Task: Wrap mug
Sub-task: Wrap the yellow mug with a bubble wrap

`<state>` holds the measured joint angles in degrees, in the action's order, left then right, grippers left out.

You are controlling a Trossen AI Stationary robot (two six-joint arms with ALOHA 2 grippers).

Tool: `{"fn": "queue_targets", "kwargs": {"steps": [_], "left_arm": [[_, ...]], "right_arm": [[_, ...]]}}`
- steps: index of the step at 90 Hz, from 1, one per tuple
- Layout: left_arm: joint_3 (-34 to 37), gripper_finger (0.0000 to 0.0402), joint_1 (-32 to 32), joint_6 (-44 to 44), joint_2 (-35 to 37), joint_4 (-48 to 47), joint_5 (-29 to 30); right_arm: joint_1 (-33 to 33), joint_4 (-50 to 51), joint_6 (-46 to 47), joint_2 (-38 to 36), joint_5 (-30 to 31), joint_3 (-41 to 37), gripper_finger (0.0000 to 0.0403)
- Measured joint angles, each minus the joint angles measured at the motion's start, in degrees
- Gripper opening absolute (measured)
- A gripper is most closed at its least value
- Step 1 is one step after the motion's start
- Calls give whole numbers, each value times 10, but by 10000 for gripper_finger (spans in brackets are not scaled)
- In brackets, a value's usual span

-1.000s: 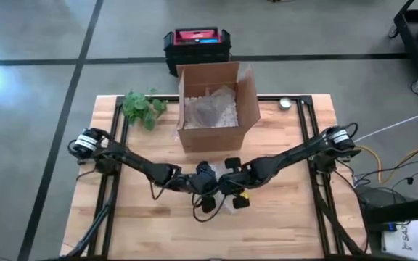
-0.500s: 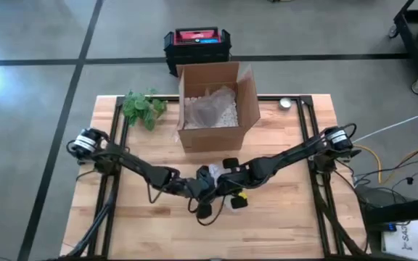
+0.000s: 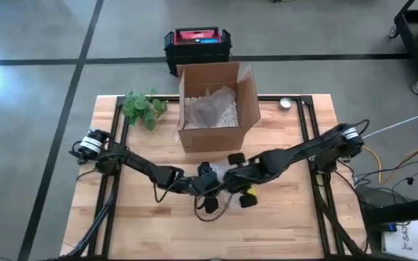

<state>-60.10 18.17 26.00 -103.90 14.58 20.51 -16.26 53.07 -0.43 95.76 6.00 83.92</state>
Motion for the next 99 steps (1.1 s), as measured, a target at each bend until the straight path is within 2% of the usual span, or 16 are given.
{"fn": "queue_targets", "kwargs": {"steps": [6, 20, 33, 39, 50, 59, 69, 99], "left_arm": [[0, 0, 0, 0, 0, 0, -2], [0, 0, 0, 0, 0, 4, -4], [1, 0, -1, 0, 0, 9, -16], [1, 0, -1, 0, -1, 11, -18], [1, 0, -1, 0, -1, 11, -19], [1, 0, -1, 0, -1, 13, -20], [1, 0, -1, -2, -1, 15, -20], [1, 0, 0, -2, -1, 13, -25]], "right_arm": [[8, 4, -12, -19, 20, -2, 0], [42, 9, -34, -60, 140, -35, 0], [97, -5, -41, -61, 144, -92, 0], [124, -44, -42, -64, 109, -120, 0], [152, -167, -47, -63, -10, -173, 0], [149, -259, -41, -63, -43, -198, 0], [134, -276, -39, -60, -92, -207, 0], [54, -262, -10, -65, -95, -197, 0]]}}
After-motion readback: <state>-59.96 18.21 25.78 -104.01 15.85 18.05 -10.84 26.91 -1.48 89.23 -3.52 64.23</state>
